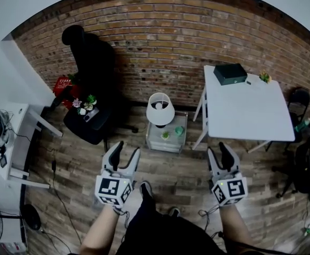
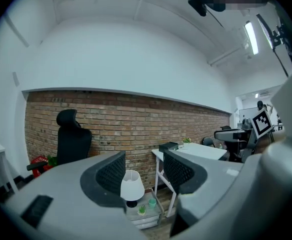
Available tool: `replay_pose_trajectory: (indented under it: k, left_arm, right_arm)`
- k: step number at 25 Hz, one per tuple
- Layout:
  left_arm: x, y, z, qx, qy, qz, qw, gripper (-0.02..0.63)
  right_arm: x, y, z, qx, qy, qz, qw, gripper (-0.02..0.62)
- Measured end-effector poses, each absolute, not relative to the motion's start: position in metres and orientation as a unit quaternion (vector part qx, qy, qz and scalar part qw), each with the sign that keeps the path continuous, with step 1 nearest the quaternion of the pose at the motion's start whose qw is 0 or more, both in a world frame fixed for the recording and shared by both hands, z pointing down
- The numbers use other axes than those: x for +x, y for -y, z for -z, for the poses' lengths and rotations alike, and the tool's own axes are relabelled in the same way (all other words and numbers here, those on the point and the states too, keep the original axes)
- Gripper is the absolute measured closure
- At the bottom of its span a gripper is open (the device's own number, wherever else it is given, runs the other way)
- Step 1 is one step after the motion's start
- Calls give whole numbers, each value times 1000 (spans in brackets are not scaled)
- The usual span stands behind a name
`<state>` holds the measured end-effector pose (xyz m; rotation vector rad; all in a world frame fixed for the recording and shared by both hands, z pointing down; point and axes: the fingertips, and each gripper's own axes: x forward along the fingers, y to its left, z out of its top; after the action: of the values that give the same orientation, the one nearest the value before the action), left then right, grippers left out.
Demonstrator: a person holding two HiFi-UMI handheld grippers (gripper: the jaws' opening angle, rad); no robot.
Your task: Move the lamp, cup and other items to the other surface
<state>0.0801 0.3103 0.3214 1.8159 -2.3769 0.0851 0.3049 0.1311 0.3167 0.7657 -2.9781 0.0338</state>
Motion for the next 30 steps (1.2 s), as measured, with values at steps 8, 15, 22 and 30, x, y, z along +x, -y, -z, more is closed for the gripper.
replay_pose_trajectory:
  k: [8,15,22,30]
  left_arm:
    - [-30,-269,-340,639,763,-31,91,374]
    - [-95,-236,-368,680,725,-42,104,374]
    - [-127,-197,-397,715,686,-70,117,373]
    - [-145,-141,-439,713,678,-101,146,373]
  right_arm:
    - [202,-92,-326,263,963,-16,60,410]
    - [134,-73,-340,279,956,-21,87,410]
    - [95,-55,-359,268,955,-20,123,413]
    - [63,1,-417,234,960,-64,141,414]
